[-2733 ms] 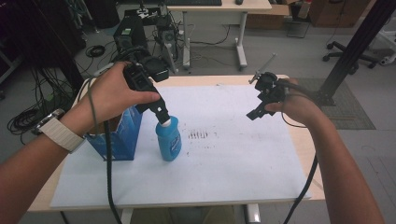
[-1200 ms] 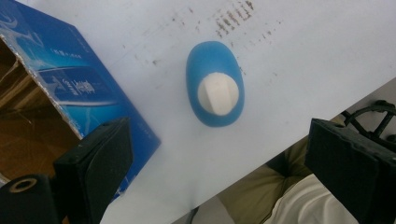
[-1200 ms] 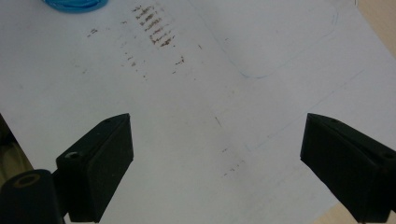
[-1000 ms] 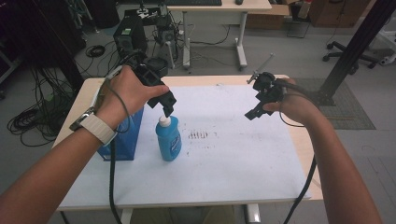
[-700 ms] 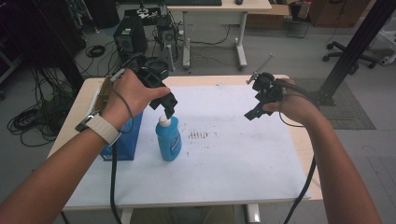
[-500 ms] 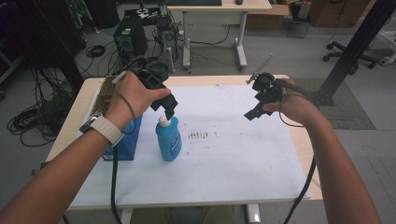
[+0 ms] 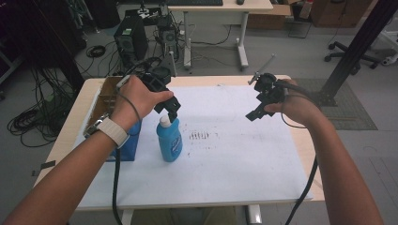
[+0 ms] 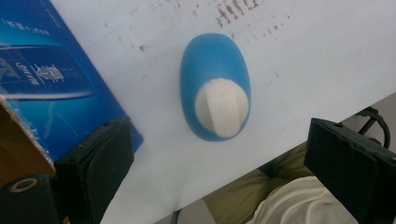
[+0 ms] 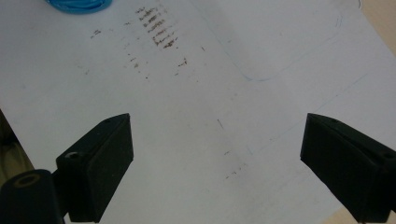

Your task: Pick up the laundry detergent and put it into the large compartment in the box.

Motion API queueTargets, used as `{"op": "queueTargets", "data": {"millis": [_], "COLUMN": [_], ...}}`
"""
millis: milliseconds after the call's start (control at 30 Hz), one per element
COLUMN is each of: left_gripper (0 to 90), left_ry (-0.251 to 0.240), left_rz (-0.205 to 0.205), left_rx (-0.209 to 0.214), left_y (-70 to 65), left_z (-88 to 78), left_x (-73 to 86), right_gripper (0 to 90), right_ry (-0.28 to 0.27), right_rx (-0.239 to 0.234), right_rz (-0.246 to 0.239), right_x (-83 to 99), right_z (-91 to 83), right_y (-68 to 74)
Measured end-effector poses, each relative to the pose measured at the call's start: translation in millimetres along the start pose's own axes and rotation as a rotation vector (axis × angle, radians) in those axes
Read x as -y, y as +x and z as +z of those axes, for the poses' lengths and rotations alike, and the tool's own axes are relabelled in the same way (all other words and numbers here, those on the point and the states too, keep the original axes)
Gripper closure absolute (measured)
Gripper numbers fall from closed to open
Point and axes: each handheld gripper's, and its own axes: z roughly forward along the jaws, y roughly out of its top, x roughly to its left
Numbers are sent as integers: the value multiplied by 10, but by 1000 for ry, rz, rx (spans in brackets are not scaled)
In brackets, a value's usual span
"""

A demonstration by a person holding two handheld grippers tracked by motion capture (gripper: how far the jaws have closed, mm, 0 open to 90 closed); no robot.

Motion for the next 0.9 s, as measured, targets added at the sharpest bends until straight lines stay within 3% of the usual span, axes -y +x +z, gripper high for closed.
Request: {"op": "queueTargets", "data": {"millis": [167,600,900], "left_gripper": [89,99,80], "left_ry": [3,13,1], "left_rz": [-4,-11,-20], "left_rx": [-11,16,-2], "left_y": [-2,-32,-25], "left_z": [32,157,239], "left_x": [-12,-65,-84], "right_gripper": [96,96,96], "right_ry": [-2,2,3], "right_rx": [-2,-4,-7], "right_rz": [0,2,1], "right_x": [-6,3,4], "right_z": [12,16,41], "right_y": [-1,-4,-4]}}
